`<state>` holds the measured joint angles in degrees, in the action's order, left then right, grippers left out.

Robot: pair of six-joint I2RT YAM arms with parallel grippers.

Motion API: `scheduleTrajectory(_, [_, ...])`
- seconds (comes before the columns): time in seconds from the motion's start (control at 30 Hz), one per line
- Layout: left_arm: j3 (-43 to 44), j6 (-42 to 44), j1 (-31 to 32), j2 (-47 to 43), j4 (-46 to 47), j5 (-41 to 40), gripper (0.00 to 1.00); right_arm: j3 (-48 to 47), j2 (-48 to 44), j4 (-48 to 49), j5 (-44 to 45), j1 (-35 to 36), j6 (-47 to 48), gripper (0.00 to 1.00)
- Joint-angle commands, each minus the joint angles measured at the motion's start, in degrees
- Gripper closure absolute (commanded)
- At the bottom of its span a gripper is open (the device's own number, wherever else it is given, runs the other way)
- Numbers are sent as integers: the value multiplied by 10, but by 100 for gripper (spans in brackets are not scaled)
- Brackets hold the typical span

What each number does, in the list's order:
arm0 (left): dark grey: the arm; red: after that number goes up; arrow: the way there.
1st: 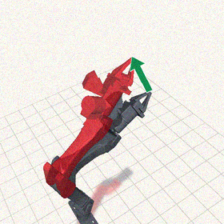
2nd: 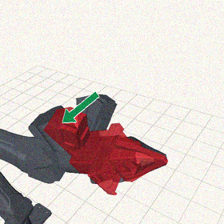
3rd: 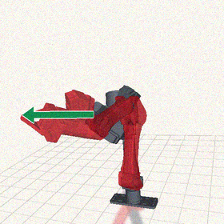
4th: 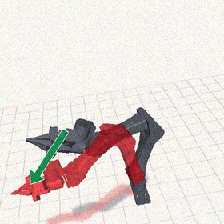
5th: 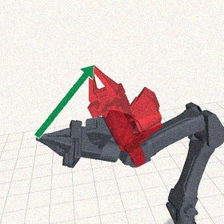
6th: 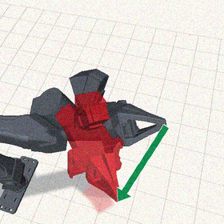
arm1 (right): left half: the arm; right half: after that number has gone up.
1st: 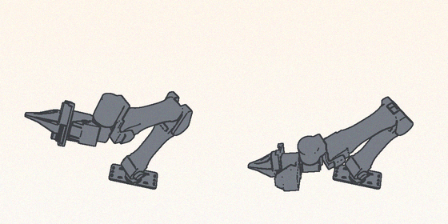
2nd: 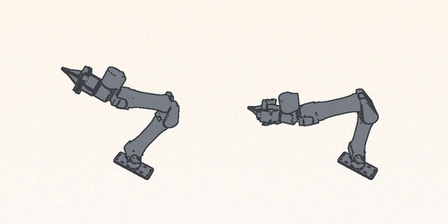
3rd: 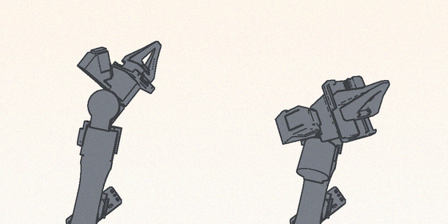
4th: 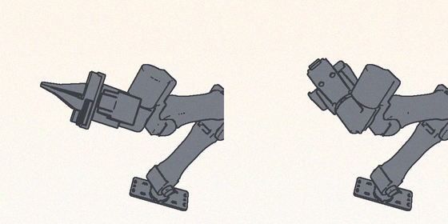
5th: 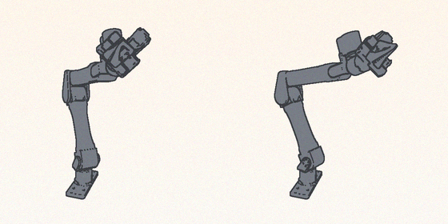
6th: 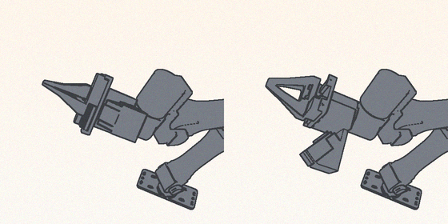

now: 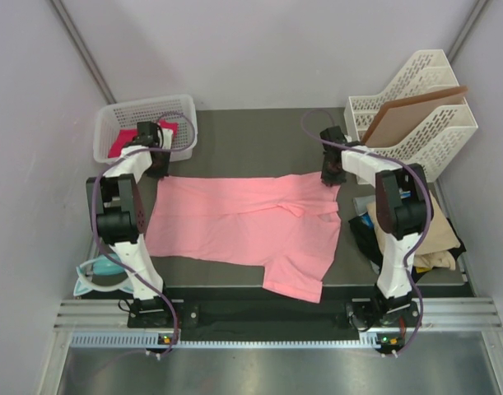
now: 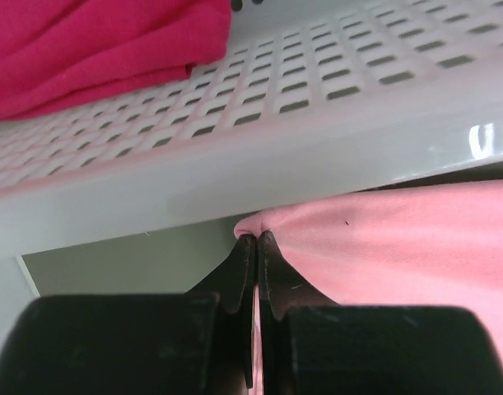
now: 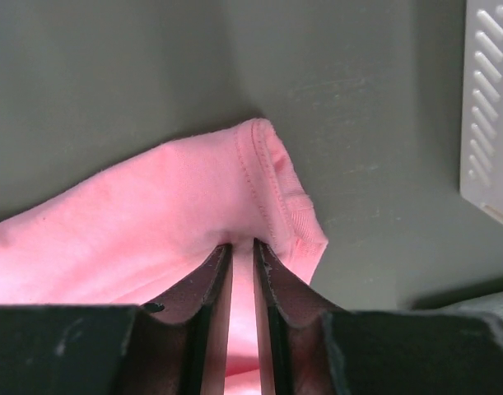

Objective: Fold and stack the t-shirts
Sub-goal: Fold the flattened tshirt in 1/3 of the way

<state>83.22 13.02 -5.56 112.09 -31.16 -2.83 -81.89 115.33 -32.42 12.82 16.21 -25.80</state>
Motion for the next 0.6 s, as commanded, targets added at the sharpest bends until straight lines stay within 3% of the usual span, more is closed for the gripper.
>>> scheduleTrajectory(0.0, [42, -7, 1, 1, 32, 17, 100, -24, 37, -11, 40, -19, 1, 84])
scheduleTrajectory(0.13, [81, -19, 9, 8, 28, 48, 100, -55, 53, -23, 39, -19, -3, 85])
scheduleTrajectory(0.3, [76, -12, 12, 12, 33, 43, 92, -91, 55, -44, 50, -19, 4, 86])
scheduleTrajectory(0.33, [63, -6, 12, 8, 36, 43, 79, -96, 53, -48, 52, -20, 6, 86])
scheduleTrajectory(0.43, [26, 9, 12, -22, 60, 38, 61, -108, 38, -60, 52, -18, 8, 84])
scheduleTrajectory(0.47, [20, 13, 12, -39, 61, 34, 50, -109, 31, -63, 52, -17, 8, 79])
scheduleTrajectory(0.53, [8, 24, 12, -56, 57, 33, 41, -110, 9, -69, 67, -16, 10, 69])
scheduleTrajectory(0.57, [4, 28, 12, -78, 54, 34, 35, -114, 0, -78, 74, -15, 12, 53])
